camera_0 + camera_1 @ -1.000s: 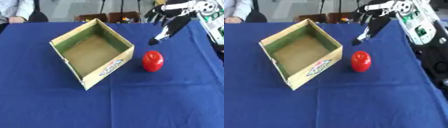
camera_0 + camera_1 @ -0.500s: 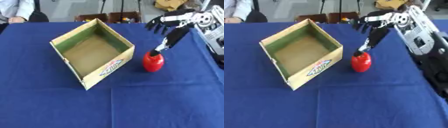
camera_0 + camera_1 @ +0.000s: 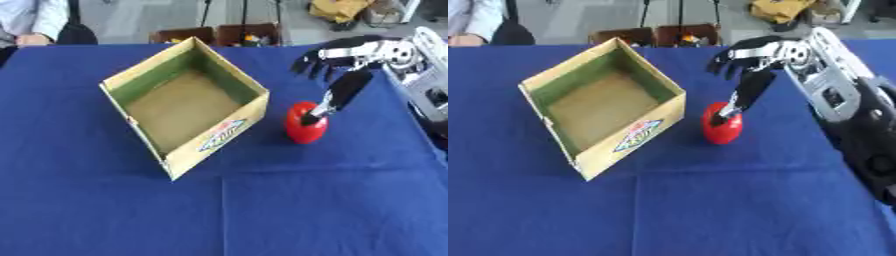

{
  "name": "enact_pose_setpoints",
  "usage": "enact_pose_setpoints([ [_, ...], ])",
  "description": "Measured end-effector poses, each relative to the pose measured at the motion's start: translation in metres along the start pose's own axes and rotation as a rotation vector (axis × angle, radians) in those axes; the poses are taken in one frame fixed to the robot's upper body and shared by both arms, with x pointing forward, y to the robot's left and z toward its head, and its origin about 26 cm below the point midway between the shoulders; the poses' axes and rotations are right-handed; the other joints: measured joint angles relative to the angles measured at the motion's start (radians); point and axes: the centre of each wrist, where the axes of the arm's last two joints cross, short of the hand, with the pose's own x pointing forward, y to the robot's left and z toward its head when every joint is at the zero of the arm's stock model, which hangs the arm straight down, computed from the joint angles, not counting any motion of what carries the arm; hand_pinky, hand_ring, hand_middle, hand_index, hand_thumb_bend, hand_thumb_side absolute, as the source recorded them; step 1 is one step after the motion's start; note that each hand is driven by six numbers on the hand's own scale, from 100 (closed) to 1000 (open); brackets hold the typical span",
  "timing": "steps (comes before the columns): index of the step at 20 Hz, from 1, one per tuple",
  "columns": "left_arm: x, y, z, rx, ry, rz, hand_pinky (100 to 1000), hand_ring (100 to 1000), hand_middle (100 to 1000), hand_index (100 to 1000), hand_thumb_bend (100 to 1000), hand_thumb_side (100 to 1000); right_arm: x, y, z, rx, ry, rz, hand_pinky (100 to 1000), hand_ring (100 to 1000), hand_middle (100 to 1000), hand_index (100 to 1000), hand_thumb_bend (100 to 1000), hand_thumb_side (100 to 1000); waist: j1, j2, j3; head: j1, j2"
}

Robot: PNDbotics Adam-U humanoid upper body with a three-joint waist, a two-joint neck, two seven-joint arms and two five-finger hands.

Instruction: Pick up objects on the table and place them in the box.

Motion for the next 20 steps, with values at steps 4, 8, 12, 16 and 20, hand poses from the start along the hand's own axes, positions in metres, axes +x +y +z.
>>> enact_pose_setpoints([
  [4, 0.0, 0.0, 0.0, 0.0, 0.001, 0.0, 632, 833, 812, 869, 100, 997, -0.002, 0.006, -0.001, 0.008, 0.019, -0.003, 750, 845, 886, 942, 673, 251, 0.0, 0.0, 0.0, -0.001, -0.004],
  [8, 0.0, 0.0, 0.0, 0.001, 0.003, -0.001, 632, 833, 812, 869, 100, 997, -0.004, 0.009, -0.002, 0.017, 0.02, -0.018, 737, 836, 881, 940, 671, 235, 0.0, 0.0, -0.001, -0.003, -0.007],
  [12, 0.0, 0.0, 0.0, 0.0, 0.004, -0.001, 633, 833, 811, 868, 100, 996, -0.003, 0.011, -0.004, 0.029, 0.009, -0.033, 721, 827, 900, 941, 671, 237, 0.0, 0.0, -0.001, -0.004, -0.007],
  [16, 0.0, 0.0, 0.0, 0.0, 0.005, -0.001, 633, 833, 811, 868, 100, 995, -0.003, 0.016, -0.007, 0.046, 0.007, -0.05, 720, 828, 889, 942, 666, 233, 0.0, 0.0, 0.001, -0.005, -0.008],
  [20, 0.0, 0.0, 0.0, 0.0, 0.005, -0.001, 633, 832, 811, 868, 100, 993, -0.001, 0.019, -0.01, 0.058, 0.007, -0.052, 724, 820, 835, 917, 664, 244, 0.0, 0.0, 0.003, -0.009, -0.009],
])
